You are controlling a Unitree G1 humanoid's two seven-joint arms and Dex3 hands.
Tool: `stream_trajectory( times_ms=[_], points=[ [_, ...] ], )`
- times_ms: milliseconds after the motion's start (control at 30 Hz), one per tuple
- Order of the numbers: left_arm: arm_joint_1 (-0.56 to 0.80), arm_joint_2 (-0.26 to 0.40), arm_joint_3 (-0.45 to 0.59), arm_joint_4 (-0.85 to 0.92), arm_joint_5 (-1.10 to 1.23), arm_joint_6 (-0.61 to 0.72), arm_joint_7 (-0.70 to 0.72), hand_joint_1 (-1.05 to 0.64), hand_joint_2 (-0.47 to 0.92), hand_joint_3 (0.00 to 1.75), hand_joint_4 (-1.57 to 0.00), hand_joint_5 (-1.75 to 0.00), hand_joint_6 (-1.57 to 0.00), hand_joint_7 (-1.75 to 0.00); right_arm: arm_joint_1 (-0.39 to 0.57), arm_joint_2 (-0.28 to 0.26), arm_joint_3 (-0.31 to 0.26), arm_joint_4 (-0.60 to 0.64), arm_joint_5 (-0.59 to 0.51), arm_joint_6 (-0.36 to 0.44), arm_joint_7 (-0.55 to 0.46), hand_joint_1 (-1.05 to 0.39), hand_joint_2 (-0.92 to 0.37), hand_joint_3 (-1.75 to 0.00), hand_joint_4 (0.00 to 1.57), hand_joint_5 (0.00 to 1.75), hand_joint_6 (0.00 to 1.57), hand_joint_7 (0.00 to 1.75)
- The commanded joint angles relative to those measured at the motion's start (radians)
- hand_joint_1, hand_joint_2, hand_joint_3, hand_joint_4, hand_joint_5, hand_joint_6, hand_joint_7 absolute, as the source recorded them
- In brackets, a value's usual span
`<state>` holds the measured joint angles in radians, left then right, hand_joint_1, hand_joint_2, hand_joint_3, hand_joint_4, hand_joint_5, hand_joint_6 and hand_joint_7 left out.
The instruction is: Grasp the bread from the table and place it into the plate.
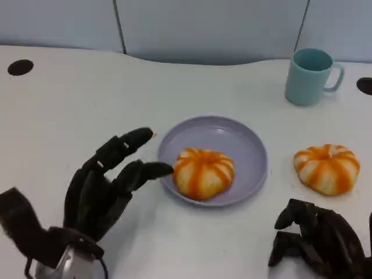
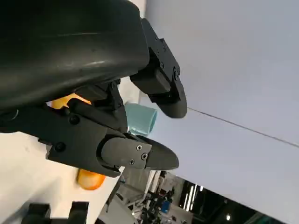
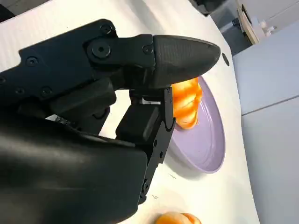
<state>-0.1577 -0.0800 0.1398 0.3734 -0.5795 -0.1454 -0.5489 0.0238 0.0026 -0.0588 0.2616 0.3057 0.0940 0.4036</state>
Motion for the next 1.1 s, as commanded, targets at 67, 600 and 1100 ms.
stream_trajectory(
  times_ms=[67, 600, 1100],
  points=[
    [0.119, -0.011, 0.037, -0.154, -0.055, 0.171, 0.101, -0.39, 0.57, 1.03, -0.67, -1.38, -0.55, -1.22, 0.017, -0.010, -0.005, -0.002, -0.003, 0.026, -0.015, -0.44, -0.92, -0.46, 1.20, 1.15, 1.12, 1.07],
    [0.133, -0.020, 0.086, -0.059, 0.062, 0.116, 0.130, -0.41, 0.64, 0.83, -0.72, -1.57, -0.63, -1.36, 0.014, -0.030, -0.028, 0.003, 0.014, 0.021, 0.002, -0.44, -0.92, -0.48, 1.22, 1.14, 1.13, 1.06],
    [0.095, -0.023, 0.086, 0.049, 0.134, 0.032, 0.130, -0.46, 0.62, 0.83, -0.71, -1.57, -0.62, -1.40, 0.011, -0.045, -0.038, 0.006, 0.000, 0.022, 0.002, -0.42, -0.92, -0.48, 1.20, 1.18, 1.11, 1.08]
  ],
)
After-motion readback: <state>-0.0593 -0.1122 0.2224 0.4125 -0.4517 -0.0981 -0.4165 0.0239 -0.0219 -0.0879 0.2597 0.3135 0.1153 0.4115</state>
